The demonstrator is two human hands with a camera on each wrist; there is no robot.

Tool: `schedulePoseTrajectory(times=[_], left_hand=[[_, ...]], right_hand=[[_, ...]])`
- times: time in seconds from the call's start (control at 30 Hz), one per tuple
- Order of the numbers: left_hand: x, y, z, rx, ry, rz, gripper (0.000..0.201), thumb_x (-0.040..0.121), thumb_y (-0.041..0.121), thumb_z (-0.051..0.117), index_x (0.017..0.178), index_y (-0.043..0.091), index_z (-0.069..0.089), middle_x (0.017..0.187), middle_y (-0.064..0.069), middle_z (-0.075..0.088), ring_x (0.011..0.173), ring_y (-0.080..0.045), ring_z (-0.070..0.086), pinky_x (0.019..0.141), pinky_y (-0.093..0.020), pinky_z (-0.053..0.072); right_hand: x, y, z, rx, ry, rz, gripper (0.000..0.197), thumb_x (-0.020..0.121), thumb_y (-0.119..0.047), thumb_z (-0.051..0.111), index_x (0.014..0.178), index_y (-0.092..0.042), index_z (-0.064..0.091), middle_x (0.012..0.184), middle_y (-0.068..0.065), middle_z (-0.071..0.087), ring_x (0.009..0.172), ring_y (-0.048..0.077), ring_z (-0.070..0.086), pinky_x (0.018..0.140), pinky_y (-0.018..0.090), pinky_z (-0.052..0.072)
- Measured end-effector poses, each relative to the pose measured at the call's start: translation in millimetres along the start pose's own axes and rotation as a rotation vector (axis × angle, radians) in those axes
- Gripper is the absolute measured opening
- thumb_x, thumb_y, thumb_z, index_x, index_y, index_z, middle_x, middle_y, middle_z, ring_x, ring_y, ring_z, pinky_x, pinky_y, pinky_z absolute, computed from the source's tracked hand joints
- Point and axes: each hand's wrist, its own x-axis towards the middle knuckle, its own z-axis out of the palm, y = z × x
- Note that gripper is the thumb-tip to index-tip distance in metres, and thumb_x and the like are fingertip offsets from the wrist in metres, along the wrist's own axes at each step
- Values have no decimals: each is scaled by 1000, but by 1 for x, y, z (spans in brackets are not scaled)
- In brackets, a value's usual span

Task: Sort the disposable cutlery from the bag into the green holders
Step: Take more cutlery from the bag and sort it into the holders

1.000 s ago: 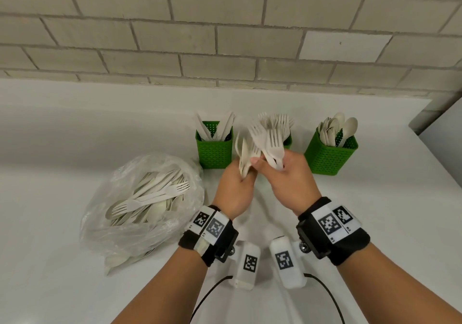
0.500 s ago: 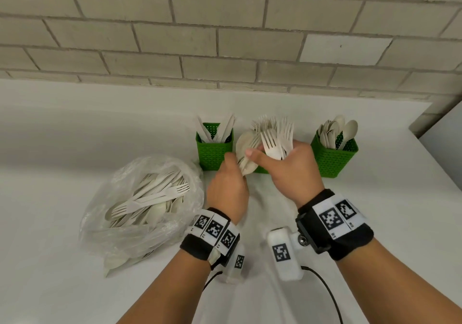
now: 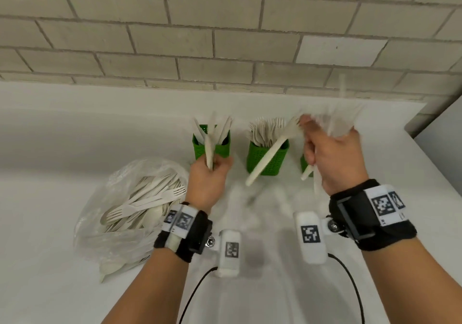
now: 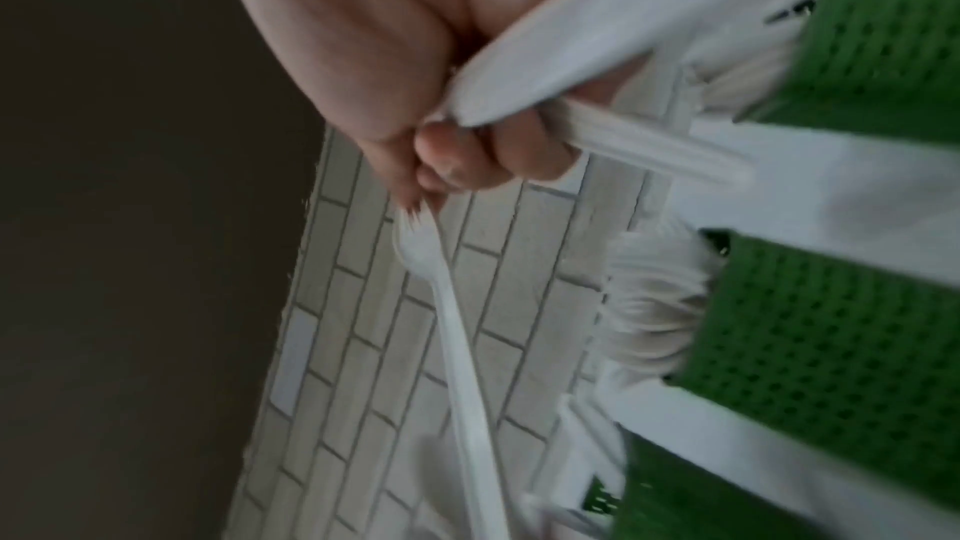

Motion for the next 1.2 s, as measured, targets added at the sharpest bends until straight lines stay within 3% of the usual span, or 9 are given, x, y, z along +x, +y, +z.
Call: schedulePoseTrajectory(times=[0.07, 0.17, 0.33, 0.47, 0.6, 0.7, 0.8, 0.97, 1.2], left_hand=[[-7, 22, 3, -274, -108, -35, 18, 93, 23, 65, 86, 8, 59, 49, 11, 35, 39, -5, 30, 41, -19, 28], [-18, 45, 16, -299, -254, 69, 14, 94, 20, 62, 87, 8, 63, 45, 15, 43, 37, 1, 37, 40, -10, 30], [-17, 39, 23, -209, -172, 162, 14, 95, 13, 61, 82, 12, 67, 46, 18, 53, 43, 4, 49, 49, -11, 36], [-14, 28, 23, -100, -5, 196, 26, 95, 21, 61, 71, 13, 61, 50, 13, 54, 49, -2, 50, 56, -22, 39], [-18, 31, 29, -122, 19, 136, 20, 97, 19, 56, 82, 9, 64, 54, 3, 63, 54, -13, 66, 59, -20, 50], [-20, 30, 35, -195, -58, 101, 16, 96, 15, 56, 94, 10, 71, 83, -1, 75, 79, -16, 73, 73, -31, 59], [-20, 30, 33, -291, -163, 29, 16, 96, 11, 58, 102, 13, 72, 88, 1, 76, 88, -11, 72, 59, -16, 50], [-22, 26, 28, -442, -280, -111, 17, 95, 16, 62, 106, 6, 68, 83, -3, 69, 76, -9, 63, 42, -15, 32], [-22, 24, 26, -493, -300, -145, 12, 91, 12, 65, 98, 3, 67, 74, -4, 66, 54, -6, 55, 36, -14, 27]], right_hand=[[-8, 6, 0, -150, -186, 22, 29, 91, -19, 67, 70, -8, 50, 49, 3, 37, 37, 15, 30, 42, 24, 25], [-20, 17, 10, -213, -351, 58, 37, 92, -20, 65, 62, -8, 47, 45, -2, 34, 37, 15, 29, 42, 24, 25], [-26, 24, 14, -244, -390, 72, 40, 98, -20, 55, 63, -1, 48, 53, 9, 34, 43, 17, 31, 43, 23, 27], [-32, 26, 15, -241, -351, 136, 25, 98, -8, 46, 90, -18, 67, 60, 7, 45, 46, 11, 38, 45, 23, 33], [-33, 39, 18, -633, -267, -208, 26, 101, -26, 44, 98, -11, 64, 76, 9, 54, 66, 16, 54, 62, 30, 43], [-38, 54, 23, -763, -331, -267, 40, 99, -38, 40, 123, -14, 63, 95, 8, 52, 86, 14, 46, 78, 30, 43], [-39, 56, 22, -777, -388, -228, 43, 99, -32, 47, 142, -27, 46, 109, 5, 45, 95, 13, 48, 88, 23, 42], [-33, 53, 16, -654, -504, -255, 28, 101, -21, 47, 125, -20, 62, 101, -3, 62, 101, 17, 55, 88, 25, 44], [-35, 53, 15, -516, -572, -132, 23, 100, -19, 49, 119, -22, 63, 87, -12, 55, 72, -2, 49, 66, 9, 36]])
